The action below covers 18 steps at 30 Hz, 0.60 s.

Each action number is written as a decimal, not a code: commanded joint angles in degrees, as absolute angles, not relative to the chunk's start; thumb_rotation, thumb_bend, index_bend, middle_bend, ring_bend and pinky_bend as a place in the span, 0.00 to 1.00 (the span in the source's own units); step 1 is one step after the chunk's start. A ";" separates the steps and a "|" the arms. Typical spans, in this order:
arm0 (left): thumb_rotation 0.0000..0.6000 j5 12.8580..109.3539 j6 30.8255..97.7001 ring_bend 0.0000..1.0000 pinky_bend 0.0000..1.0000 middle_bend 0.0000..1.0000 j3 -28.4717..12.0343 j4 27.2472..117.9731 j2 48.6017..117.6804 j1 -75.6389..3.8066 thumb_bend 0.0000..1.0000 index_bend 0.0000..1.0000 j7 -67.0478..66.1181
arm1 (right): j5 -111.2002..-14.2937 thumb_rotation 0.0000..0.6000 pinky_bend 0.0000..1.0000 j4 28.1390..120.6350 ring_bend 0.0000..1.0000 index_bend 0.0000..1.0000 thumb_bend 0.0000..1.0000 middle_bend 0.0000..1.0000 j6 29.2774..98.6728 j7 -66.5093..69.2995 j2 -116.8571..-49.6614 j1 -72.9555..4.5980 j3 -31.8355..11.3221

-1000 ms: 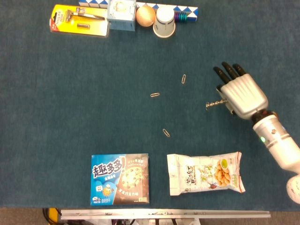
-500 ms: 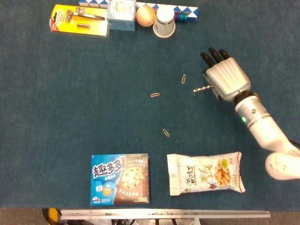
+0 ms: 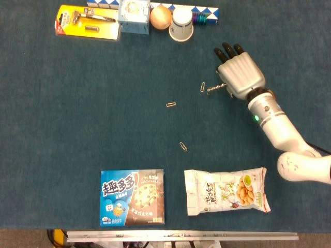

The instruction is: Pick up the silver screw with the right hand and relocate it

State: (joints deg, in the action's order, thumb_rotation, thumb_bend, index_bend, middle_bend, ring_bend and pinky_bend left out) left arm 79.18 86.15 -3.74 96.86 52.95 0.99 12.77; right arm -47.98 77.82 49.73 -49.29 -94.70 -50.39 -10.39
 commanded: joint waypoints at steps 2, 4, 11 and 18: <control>1.00 78.60 85.65 0.46 0.60 0.43 -3.91 96.44 52.77 0.97 0.00 0.52 13.58 | -46.42 1.00 0.15 74.76 0.00 0.64 0.31 0.13 48.39 -48.46 -96.48 -52.23 -10.74; 1.00 78.19 85.30 0.46 0.60 0.43 -4.03 96.15 52.71 0.92 0.00 0.52 14.02 | -46.01 1.00 0.15 73.29 0.00 0.64 0.31 0.13 47.84 -48.06 -97.34 -53.04 -10.85; 1.00 77.48 84.55 0.46 0.60 0.43 -4.35 95.52 52.48 0.83 0.00 0.52 15.46 | -45.18 1.00 0.15 70.15 0.00 0.64 0.31 0.13 46.90 -47.21 -99.36 -54.99 -10.68; 1.00 77.62 84.51 0.46 0.60 0.43 -4.43 95.25 52.33 0.92 0.00 0.52 16.23 | -46.56 1.00 0.15 73.69 0.00 0.64 0.31 0.13 50.16 -46.66 -97.76 -54.64 -9.98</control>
State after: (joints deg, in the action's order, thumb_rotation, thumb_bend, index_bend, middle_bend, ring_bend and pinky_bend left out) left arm 77.61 84.51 -4.43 95.26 52.33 0.92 16.24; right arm -45.94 72.31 49.01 -46.83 -98.60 -54.99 -10.25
